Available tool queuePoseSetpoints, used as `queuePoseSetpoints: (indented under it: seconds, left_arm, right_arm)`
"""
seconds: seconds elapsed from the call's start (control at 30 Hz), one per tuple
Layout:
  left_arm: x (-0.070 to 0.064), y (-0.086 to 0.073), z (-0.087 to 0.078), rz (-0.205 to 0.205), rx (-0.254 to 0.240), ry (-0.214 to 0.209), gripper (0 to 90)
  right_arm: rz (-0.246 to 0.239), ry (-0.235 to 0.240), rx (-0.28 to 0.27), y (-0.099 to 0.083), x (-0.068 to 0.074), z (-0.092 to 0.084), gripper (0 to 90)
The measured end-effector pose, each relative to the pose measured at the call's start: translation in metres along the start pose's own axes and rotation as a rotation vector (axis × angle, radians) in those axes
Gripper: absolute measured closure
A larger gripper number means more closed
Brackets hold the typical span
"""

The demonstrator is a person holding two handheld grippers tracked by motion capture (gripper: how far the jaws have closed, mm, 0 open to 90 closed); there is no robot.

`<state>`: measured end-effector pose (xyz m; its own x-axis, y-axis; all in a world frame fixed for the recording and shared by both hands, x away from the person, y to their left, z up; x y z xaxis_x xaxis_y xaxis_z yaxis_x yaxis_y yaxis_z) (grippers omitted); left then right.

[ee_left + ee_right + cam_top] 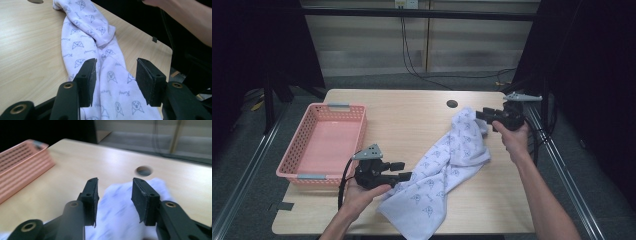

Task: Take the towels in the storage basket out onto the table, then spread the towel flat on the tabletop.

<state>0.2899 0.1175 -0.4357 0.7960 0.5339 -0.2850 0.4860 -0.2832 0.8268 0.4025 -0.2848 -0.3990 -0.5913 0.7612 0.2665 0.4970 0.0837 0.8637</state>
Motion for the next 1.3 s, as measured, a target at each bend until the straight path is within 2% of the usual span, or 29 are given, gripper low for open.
queuePoseSetpoints:
  seconds: [0.03,0.07,0.1,0.2,0.3,0.37,0.4,0.53,0.67,0.8,0.87,0.9,0.93,0.97,1.0,1.03,1.07,1.17,1.2,1.23,1.27,1.3]
  left_arm:
    - [0.001,-0.003,0.001,0.005,0.021,0.015,51.2]
    - [0.002,-0.006,0.002,0.023,0.043,0.019,52.3]
    - [0.002,-0.009,0.003,0.023,0.058,0.017,53.4]
    - [0.007,-0.018,0.002,0.021,0.067,0.027,57.0]
    - [0.013,-0.023,0.002,0.019,0.089,0.050,59.1]
    - [0.018,-0.026,0.003,0.009,0.095,0.059,60.3]
    - [0.019,-0.027,0.003,0.010,0.099,0.066,61.9]
    - [0.022,-0.034,0.004,0.002,0.124,0.073,65.9]
    - [0.022,-0.046,0.003,0.020,0.169,0.097,66.8]
    - [0.025,-0.052,0.001,-0.001,0.171,0.112,63.7]
    - [0.027,-0.051,0.002,-0.017,0.162,0.107,61.4]
    - [0.028,-0.051,0.003,-0.021,0.157,0.113,60.7]
    - [0.028,-0.051,0.003,-0.021,0.159,0.118,58.9]
    - [0.028,-0.051,0.004,-0.024,0.158,0.120,56.9]
    - [0.028,-0.051,0.004,-0.028,0.157,0.129,55.3]
    - [0.029,-0.051,0.005,-0.025,0.156,0.130,55.0]
    - [0.029,-0.050,0.005,-0.027,0.153,0.129,54.9]
    - [0.030,-0.049,0.005,-0.026,0.150,0.113,58.1]
    - [0.029,-0.049,0.008,-0.013,0.156,0.098,58.7]
    - [0.029,-0.049,0.008,-0.013,0.156,0.098,65.7]
    - [0.029,-0.048,0.010,-0.003,0.161,0.090,65.7]
    - [0.028,-0.047,0.012,-0.004,0.164,0.084,69.9]
  right_arm:
    - [-0.009,0.016,0.013,-0.004,0.005,0.000,56.2]
    - [-0.024,0.033,0.039,-0.011,0.014,0.001,55.2]
    - [-0.038,0.047,0.051,-0.017,0.021,0.000,54.5]
    - [-0.057,0.105,0.065,-0.032,0.040,-0.001,53.6]
    - [-0.072,0.146,0.109,-0.050,0.057,0.001,52.5]
    - [-0.068,0.180,0.124,-0.061,0.067,0.002,51.5]
    - [-0.055,0.213,0.125,-0.071,0.076,0.002,51.4]
    - [-0.019,0.277,0.154,-0.098,0.097,0.003,48.5]
    - [-0.033,0.323,0.234,-0.122,0.118,0.009,43.6]
    - [-0.062,0.366,0.301,-0.140,0.135,0.022,40.1]
    - [-0.084,0.366,0.334,-0.149,0.142,0.034,40.0]
    - [-0.091,0.362,0.340,-0.151,0.144,0.037,41.5]
    - [-0.112,0.359,0.349,-0.154,0.146,0.042,48.0]
    - [-0.135,0.348,0.373,-0.156,0.149,0.046,60.8]
    - [-0.158,0.315,0.379,-0.157,0.150,0.048,70.3]
    - [-0.140,0.311,0.376,-0.156,0.147,0.050,81.0]
    - [-0.122,0.311,0.378,-0.154,0.142,0.051,85.3]
    - [-0.113,0.275,0.375,-0.150,0.124,0.049,86.5]
    - [-0.109,0.260,0.375,-0.148,0.117,0.048,86.6]
    - [-0.109,0.260,0.375,-0.148,0.117,0.048,86.6]
    - [-0.101,0.238,0.368,-0.145,0.102,0.044,86.7]
    - [-0.097,0.232,0.369,-0.144,0.096,0.043,86.8]
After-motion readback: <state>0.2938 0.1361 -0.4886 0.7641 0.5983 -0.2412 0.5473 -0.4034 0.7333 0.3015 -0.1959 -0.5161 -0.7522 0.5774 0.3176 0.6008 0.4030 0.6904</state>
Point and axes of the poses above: each handheld gripper's, and its own axes: z roughly forward along the jaws, y roughly out of its top, x roughly to its left, the point moved 2 cm from there along z, roughly forward along the jaws, and after that the axes turned 8 degrees about y, right-handed, at the moved point
